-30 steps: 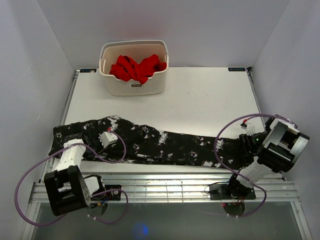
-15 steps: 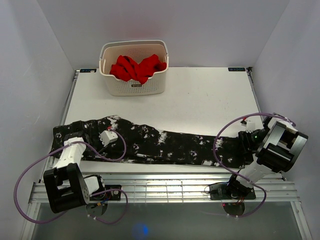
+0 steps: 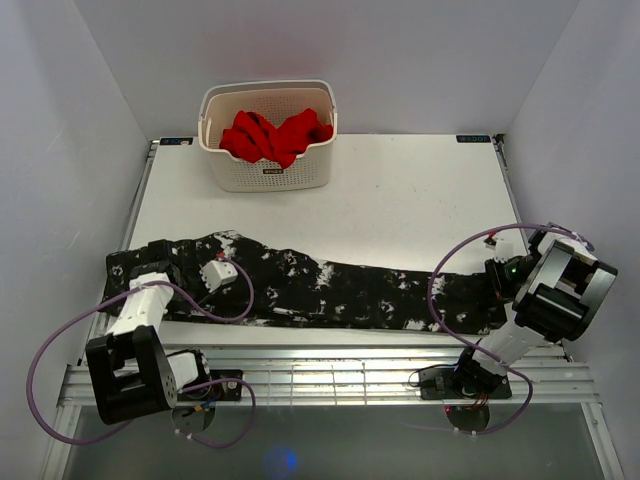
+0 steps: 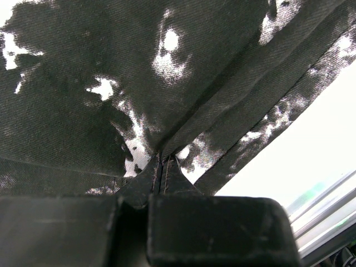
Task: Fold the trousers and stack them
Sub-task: Fold the trousers
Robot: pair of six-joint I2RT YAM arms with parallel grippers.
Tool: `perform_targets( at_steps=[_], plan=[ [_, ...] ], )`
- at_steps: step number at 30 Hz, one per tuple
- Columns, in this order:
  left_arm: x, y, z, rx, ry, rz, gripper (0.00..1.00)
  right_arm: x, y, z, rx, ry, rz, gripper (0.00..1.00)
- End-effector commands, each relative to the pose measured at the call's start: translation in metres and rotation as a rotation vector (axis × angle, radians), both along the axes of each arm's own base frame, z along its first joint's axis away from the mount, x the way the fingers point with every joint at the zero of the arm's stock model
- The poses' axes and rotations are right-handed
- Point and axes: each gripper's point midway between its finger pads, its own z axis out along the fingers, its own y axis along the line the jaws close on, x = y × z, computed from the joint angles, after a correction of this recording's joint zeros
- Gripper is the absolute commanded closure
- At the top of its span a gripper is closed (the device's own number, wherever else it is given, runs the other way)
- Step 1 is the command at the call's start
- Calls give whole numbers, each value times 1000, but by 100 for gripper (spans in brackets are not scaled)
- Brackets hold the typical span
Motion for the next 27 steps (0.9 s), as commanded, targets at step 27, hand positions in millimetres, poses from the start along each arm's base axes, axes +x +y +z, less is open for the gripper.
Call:
perform_targets(
  at_steps=[27],
  plan=[
    [12,-23,27,22,-101,-96,100,31,-48,22,-125,-91,16,73]
  ],
)
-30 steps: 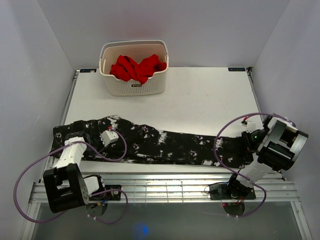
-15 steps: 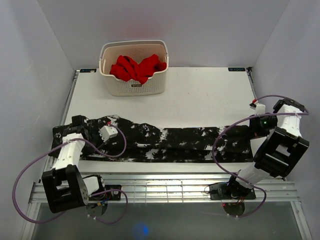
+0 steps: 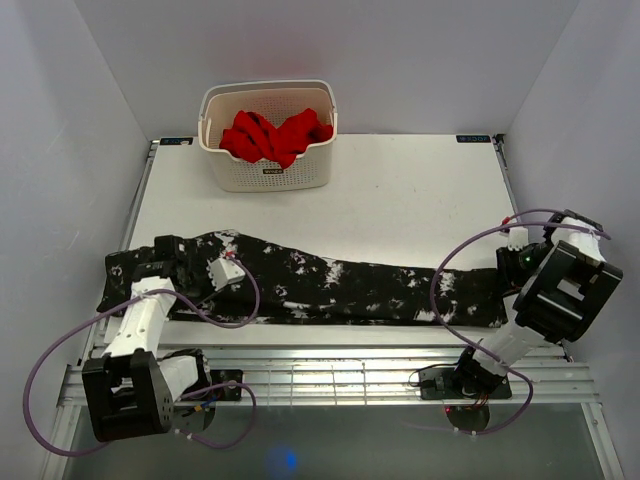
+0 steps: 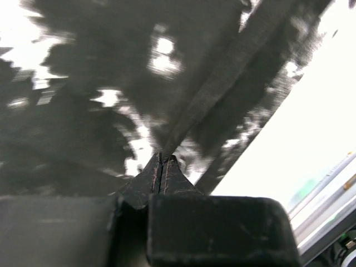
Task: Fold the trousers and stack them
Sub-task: Fold the trousers
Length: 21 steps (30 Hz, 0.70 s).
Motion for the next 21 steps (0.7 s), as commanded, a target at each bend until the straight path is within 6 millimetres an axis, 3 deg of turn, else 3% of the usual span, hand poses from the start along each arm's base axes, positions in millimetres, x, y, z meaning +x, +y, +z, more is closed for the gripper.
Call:
perform_targets(
  at_steps=[1,4,7,10,14,21],
  plan=[
    [0,1,-15,62,1,5,100,7,-10,-21,-7,-2,-16,60],
    [-2,-10,-23,54,46,1,100,-4,-2,-27,32,46,-17,41],
    [1,-14,-25,35,67,23,100,-16,-7,-25,-5,44,3,33],
    [4,-15,-26,23,77,42,100,-25,-6,-22,-14,47,16,33],
    [3,-25,-28,24,78,3,100,-37,2,-35,5,73,16,34],
    [3,-28,-27,24,71,2,100,-26,10,-44,85,93,-28,47]
  ],
)
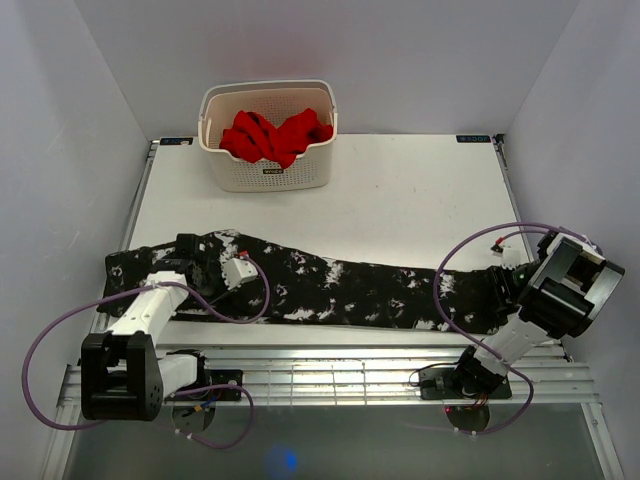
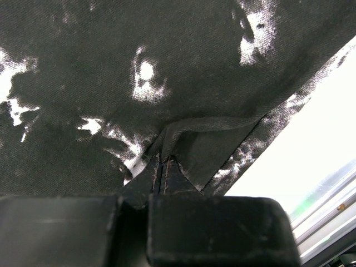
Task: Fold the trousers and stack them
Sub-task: Fold the trousers
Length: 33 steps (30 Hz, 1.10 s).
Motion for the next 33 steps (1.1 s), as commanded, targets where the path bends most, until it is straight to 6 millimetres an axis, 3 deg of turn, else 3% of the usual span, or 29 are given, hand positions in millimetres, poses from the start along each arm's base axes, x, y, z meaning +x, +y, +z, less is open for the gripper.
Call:
perform_targets(
  at_steps=[1,8,12,14,17,19,21,23,27,30,33],
  plan=[
    [3,-8,4,-33,-13,-5,100,13,2,0,35,-30,-25,50],
    [2,-9,1,-34,-12,-3,100,18,-2,-9,17,-14,-80,49],
    [2,-9,2,-31,-19,-3,100,26,-11,-6,-47,-55,-117,33],
    [1,-9,1,-30,-23,-7,100,27,-9,-6,-48,-66,-131,34],
    [1,-9,1,-29,-26,-12,100,22,-1,-15,-14,-28,-123,50],
    [1,-9,-1,-32,-21,-8,100,22,5,-16,20,-14,-125,67],
    [1,-10,1,-38,-23,-4,100,23,9,-10,51,-17,-120,83],
    [1,-10,2,-38,-26,-4,100,32,3,4,30,-68,-111,92],
    [2,-12,17,-46,-70,-20,100,47,-9,37,-15,-153,-81,92],
    [8,-17,40,-75,-142,-27,100,55,-19,57,-54,-197,-64,92],
    [10,-23,59,-111,-189,-36,100,58,-28,67,-84,-208,-52,92]
  ],
)
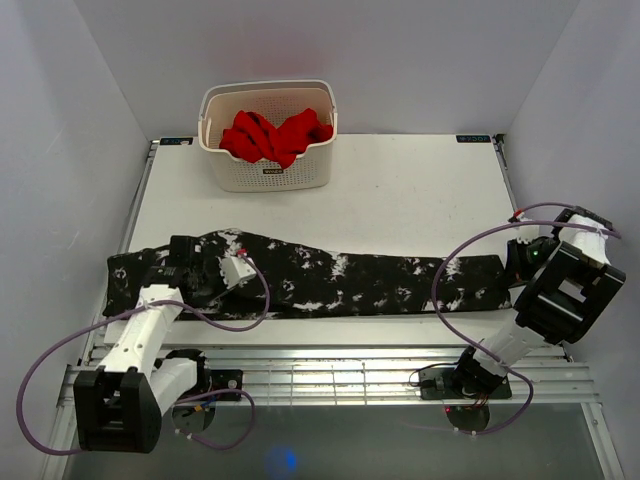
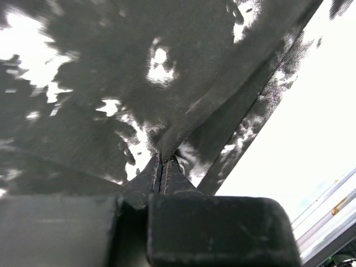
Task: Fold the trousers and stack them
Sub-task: Fold the trousers
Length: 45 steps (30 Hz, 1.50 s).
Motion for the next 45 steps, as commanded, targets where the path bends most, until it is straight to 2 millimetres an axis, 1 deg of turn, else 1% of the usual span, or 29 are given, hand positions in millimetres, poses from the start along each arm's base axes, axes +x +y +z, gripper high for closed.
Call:
perform_targets(
  at_steps=[1,3,6,9,11,15,19,23,26,27,28,30,31,32,34,37,38,39,41,42,43,44,45],
  plan=[
    [8,-16,33,-78,-82,-34,100,8,-12,24,-48,-56,31,92],
    [8,-19,40,-90,-104,-52,100,8,-14,26,-53,-53,34,92],
    [8,-22,44,-109,-105,-64,100,13,-21,29,-74,-65,39,92],
    [11,-25,54,-126,-123,-70,100,19,-28,36,-89,-84,36,92],
    [14,-27,59,-133,-139,-73,100,27,-36,41,-105,-102,35,92],
    [17,-28,62,-136,-157,-79,100,42,-49,49,-131,-132,32,92],
    [23,-31,70,-154,-188,-76,100,48,-57,49,-134,-130,29,92],
    [25,-33,71,-166,-192,-81,100,53,-61,48,-133,-131,23,92],
    [28,-34,75,-172,-210,-74,100,60,-63,58,-127,-157,20,92],
    [30,-33,78,-175,-220,-70,100,67,-65,67,-129,-185,17,92],
    [31,-34,79,-178,-229,-69,100,70,-65,71,-122,-191,16,92],
    [32,-35,82,-187,-239,-67,100,74,-62,75,-90,-185,10,92],
    [32,-36,83,-190,-242,-67,100,81,-66,80,-95,-198,7,92],
    [31,-36,84,-193,-245,-70,100,83,-68,83,-97,-202,7,92],
    [27,-38,81,-197,-232,-82,100,83,-70,83,-104,-194,12,92],
    [19,-38,72,-191,-198,-104,100,66,-65,64,-101,-138,40,92],
    [18,-38,70,-190,-192,-107,100,50,-55,45,-65,-80,46,92],
    [16,-39,68,-191,-186,-113,100,40,-52,34,-66,-44,54,92],
    [12,-41,62,-199,-160,-126,100,29,-51,16,-86,-24,68,92],
    [10,-43,59,-200,-147,-135,100,9,-43,-1,-77,38,77,92],
    [9,-44,58,-197,-138,-140,100,8,-45,-7,-105,27,86,91],
    [7,-44,54,-195,-122,-143,100,-4,-42,-15,-103,62,88,86],
    [7,-44,52,-193,-117,-144,100,-7,-42,-18,-108,68,91,79]
  ],
)
